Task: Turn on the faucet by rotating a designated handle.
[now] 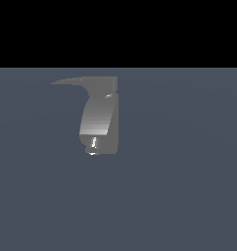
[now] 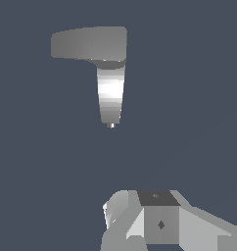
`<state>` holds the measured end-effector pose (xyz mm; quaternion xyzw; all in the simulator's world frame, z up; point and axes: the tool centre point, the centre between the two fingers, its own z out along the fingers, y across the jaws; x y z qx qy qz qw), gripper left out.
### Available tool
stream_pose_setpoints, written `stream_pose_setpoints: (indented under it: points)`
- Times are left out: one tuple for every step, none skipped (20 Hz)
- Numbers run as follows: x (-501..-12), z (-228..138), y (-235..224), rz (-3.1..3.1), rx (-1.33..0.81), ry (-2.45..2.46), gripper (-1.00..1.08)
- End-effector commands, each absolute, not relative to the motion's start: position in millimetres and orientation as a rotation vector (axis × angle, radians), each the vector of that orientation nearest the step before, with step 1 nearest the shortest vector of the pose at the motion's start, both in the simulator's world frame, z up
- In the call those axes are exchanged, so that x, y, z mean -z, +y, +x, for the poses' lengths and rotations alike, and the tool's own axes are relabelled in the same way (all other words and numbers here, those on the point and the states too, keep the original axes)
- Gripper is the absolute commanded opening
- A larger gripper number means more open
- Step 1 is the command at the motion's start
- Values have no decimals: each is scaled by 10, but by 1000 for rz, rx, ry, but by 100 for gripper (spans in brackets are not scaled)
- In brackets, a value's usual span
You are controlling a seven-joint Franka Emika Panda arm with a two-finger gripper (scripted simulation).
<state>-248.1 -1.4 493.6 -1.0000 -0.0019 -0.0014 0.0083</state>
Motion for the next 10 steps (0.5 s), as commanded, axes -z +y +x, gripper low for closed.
stream_pose_setpoints:
  points:
    - [-4936,-2481,-14,-3125,4,-6,-100]
    - [-4935,-2481,-14,-3125,4,-5,-100]
    - [-4933,-2480,-10,-3125,4,-3,-100]
    - [-4929,-2479,-4,-3125,4,1,-100]
    - [-4924,-2477,4,-3125,4,7,-100]
    - [-4917,-2475,15,-3125,4,14,-100]
    - [-4909,-2472,28,-3125,4,23,-100]
    - [-4900,-2469,43,-3125,4,33,-100]
    - [-4889,-2465,60,-3125,4,45,-100]
    - [-4876,-2460,80,-3125,4,59,-100]
